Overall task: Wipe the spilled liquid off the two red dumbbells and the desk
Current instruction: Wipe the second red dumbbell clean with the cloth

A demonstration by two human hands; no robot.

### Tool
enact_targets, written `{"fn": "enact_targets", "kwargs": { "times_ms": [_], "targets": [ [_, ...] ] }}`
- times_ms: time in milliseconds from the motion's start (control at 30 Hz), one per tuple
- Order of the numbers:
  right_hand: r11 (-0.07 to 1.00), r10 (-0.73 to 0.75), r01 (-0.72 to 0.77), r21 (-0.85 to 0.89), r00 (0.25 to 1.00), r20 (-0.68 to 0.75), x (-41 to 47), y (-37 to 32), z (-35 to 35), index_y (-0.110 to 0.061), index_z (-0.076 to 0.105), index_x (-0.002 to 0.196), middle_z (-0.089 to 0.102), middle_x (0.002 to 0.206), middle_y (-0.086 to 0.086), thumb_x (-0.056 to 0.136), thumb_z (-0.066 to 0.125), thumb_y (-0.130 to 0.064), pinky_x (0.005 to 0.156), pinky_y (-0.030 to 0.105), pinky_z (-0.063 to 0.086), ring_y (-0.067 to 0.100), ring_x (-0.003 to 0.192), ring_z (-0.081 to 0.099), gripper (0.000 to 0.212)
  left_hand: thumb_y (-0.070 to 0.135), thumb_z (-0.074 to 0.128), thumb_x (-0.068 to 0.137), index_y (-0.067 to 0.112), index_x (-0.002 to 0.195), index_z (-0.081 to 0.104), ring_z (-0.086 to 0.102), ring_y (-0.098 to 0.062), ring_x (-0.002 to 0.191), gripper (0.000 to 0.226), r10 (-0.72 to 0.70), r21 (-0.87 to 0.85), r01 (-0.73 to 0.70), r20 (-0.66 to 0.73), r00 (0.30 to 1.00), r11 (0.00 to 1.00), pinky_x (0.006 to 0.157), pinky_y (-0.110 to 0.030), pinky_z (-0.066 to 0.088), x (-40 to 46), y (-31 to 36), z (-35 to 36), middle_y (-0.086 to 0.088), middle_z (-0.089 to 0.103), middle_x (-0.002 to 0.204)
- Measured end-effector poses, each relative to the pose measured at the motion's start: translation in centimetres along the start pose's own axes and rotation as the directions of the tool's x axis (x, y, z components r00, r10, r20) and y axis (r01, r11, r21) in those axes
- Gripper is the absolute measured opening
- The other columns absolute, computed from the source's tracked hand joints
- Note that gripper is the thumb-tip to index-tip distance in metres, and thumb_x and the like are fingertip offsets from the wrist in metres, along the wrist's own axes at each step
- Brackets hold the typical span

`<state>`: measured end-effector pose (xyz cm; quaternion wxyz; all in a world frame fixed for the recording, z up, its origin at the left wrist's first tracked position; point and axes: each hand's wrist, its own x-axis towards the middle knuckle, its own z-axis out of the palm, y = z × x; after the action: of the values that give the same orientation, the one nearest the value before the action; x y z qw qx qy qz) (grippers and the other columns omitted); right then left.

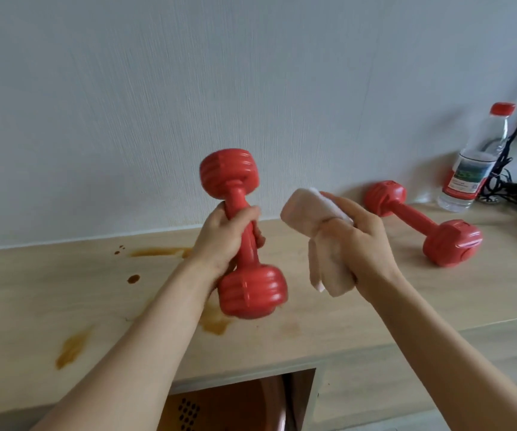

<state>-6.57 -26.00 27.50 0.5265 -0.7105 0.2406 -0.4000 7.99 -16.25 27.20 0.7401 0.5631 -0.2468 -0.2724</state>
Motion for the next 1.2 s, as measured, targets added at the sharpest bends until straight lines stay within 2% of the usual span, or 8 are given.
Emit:
{"fn": "enact_targets", "kwargs": {
  "times_ms": [100,267,433,500,600,900,1100,1200],
  "targets": [
    [0.984,-0.101,0.103,0.148,0.995,-0.019,-3.3,-1.2,1.2,-0.032,0.061,0.119,0.066,0.112,-0.006,0.080,0.051,-0.030,0.092,0.032,0.048,0.009,0.107,0.061,0.039,0.007,0.056,0.088,0.007,0.081,0.049,0.049,-0.014,0.046,0.009,-0.085,-0.256,0.047,-0.137,0.987,0.965,0.042,-0.019,0.043,0.2,1.1,-0.1,-0.006,0.046,0.061],
    [0.908,-0.376,0.387,-0.162,0.922,0.093,-7.1,-0.2,5.7,-0.031,0.049,0.132,0.046,0.132,-0.012,0.096,0.030,-0.039,0.109,0.036,0.032,0.009,0.130,0.039,0.041,0.007,0.053,0.082,0.009,0.075,0.048,0.043,-0.010,0.039,0.009,-0.065,-0.164,0.023,-0.255,0.965,0.986,0.036,-0.013,0.034,-0.7,0.9,0.4,0.002,0.043,0.045],
    [0.973,0.014,-0.012,0.230,1.000,-0.004,-4.3,-0.8,4.6,-0.023,0.071,0.098,0.070,0.101,-0.010,0.098,0.040,-0.028,0.088,0.028,0.047,0.012,0.102,0.062,0.031,0.000,0.049,0.082,0.006,0.085,0.046,0.043,-0.010,0.035,0.007,-0.023,-0.331,-0.077,-0.288,0.957,0.941,0.039,-0.016,0.037,-0.9,1.1,1.7,-0.002,0.043,0.046],
    [0.665,0.422,-0.496,0.559,0.866,0.267,-3.8,-0.2,4.8,-0.013,0.072,0.095,0.073,0.094,0.007,0.095,0.042,-0.034,0.080,0.038,0.049,0.025,0.092,0.064,0.037,0.000,0.047,0.084,0.007,0.072,0.043,0.042,-0.011,0.035,0.014,-0.051,-0.452,-0.053,-0.215,0.975,0.890,0.040,-0.016,0.037,-0.9,1.4,2.1,0.000,0.042,0.043],
    [0.193,0.419,-0.745,0.639,0.651,0.633,-3.6,0.8,5.3,-0.001,0.058,0.123,0.063,0.118,0.023,0.096,0.036,-0.045,0.094,0.048,0.048,0.036,0.104,0.062,0.056,0.001,0.047,0.084,0.008,0.069,0.041,0.041,-0.012,0.037,0.018,-0.042,-0.467,-0.063,-0.210,0.977,0.882,0.042,-0.019,0.038,-0.4,1.8,2.5,-0.001,0.041,0.044],
    [0.295,0.508,-0.803,0.518,0.591,0.627,-2.7,0.7,2.3,-0.002,0.040,0.138,0.051,0.131,0.029,0.099,0.027,-0.050,0.078,0.050,0.055,0.041,0.097,0.064,0.064,0.001,0.048,0.083,0.003,0.091,0.044,0.045,-0.017,0.041,0.010,0.127,-0.213,-0.202,-0.320,0.939,0.956,0.042,-0.024,0.041,0.4,1.0,2.7,-0.008,0.044,0.052],
    [0.370,0.565,-0.756,0.541,0.645,0.514,-2.5,-0.7,-1.3,0.016,0.053,0.098,0.067,0.085,0.033,0.100,0.027,-0.036,0.052,0.044,0.056,0.037,0.065,0.070,0.059,0.004,0.048,0.084,0.011,0.092,0.040,0.049,-0.014,0.040,0.013,0.290,0.035,-0.302,-0.398,0.870,0.953,0.046,-0.027,0.044,0.5,1.1,2.1,-0.003,0.050,0.054],
    [0.441,0.536,-0.664,0.604,0.734,0.416,-1.8,-0.4,-3.1,0.013,0.053,0.109,0.067,0.096,0.031,0.095,0.033,-0.028,0.073,0.049,0.056,0.037,0.082,0.069,0.048,0.007,0.048,0.085,0.012,0.092,0.039,0.050,-0.014,0.042,0.013,0.306,0.100,-0.292,-0.426,0.852,0.951,0.050,-0.029,0.045,0.7,0.8,1.8,-0.004,0.052,0.058]
  ]
}}
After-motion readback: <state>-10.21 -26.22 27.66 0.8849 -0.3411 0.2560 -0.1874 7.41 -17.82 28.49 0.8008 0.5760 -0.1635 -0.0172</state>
